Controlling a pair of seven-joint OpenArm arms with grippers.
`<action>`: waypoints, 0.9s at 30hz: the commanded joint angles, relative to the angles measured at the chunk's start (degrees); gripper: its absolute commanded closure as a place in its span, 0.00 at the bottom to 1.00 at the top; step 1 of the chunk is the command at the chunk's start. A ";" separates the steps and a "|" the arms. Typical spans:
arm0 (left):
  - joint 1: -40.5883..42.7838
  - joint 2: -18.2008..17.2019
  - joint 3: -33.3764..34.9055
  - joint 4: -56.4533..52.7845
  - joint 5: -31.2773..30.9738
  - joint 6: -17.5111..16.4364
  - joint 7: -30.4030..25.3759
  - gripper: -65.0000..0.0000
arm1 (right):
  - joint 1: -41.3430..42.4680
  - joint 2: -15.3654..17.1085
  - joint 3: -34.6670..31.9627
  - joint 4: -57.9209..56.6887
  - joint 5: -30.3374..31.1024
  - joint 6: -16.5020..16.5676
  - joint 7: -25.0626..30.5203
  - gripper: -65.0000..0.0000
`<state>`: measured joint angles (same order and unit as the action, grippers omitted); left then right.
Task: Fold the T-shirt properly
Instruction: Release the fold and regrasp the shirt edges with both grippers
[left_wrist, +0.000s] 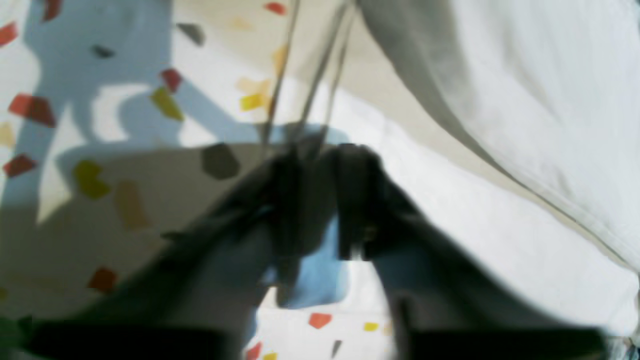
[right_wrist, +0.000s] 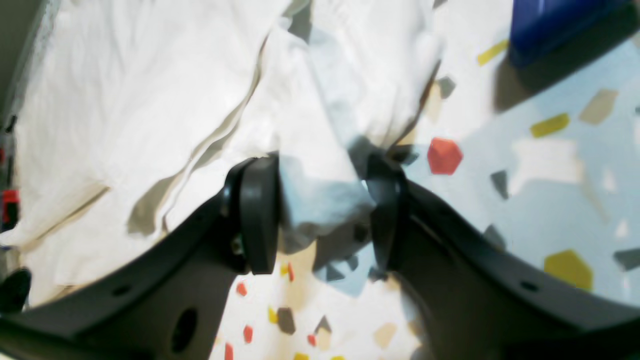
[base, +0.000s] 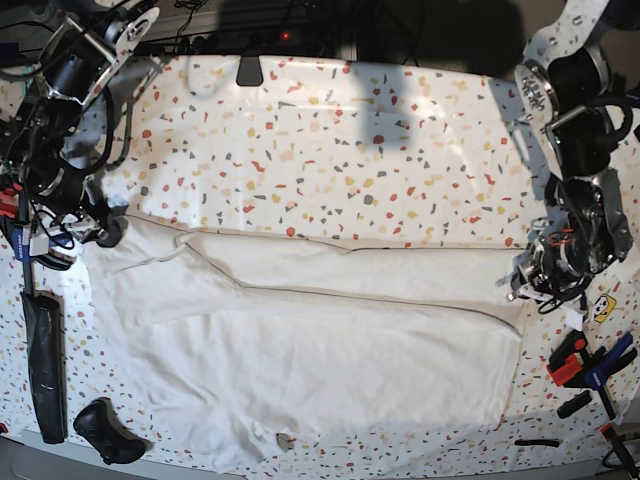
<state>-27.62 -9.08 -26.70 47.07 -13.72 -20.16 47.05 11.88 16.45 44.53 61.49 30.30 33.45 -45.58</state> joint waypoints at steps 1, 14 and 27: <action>-0.17 0.50 0.17 -0.39 1.03 -0.04 4.24 1.00 | 0.68 0.90 -0.02 0.72 -0.37 -0.48 0.92 0.56; -0.17 0.00 0.17 -0.37 -5.03 -5.84 9.07 1.00 | 1.55 2.27 -0.02 0.74 0.15 0.92 -1.64 1.00; 0.02 -7.65 0.17 0.98 -23.28 -6.05 19.10 1.00 | -0.98 4.02 -0.02 0.74 12.85 5.75 -13.70 1.00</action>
<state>-26.02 -15.94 -26.57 47.13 -35.77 -25.89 66.24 10.17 19.49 44.42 61.47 42.33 38.24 -59.31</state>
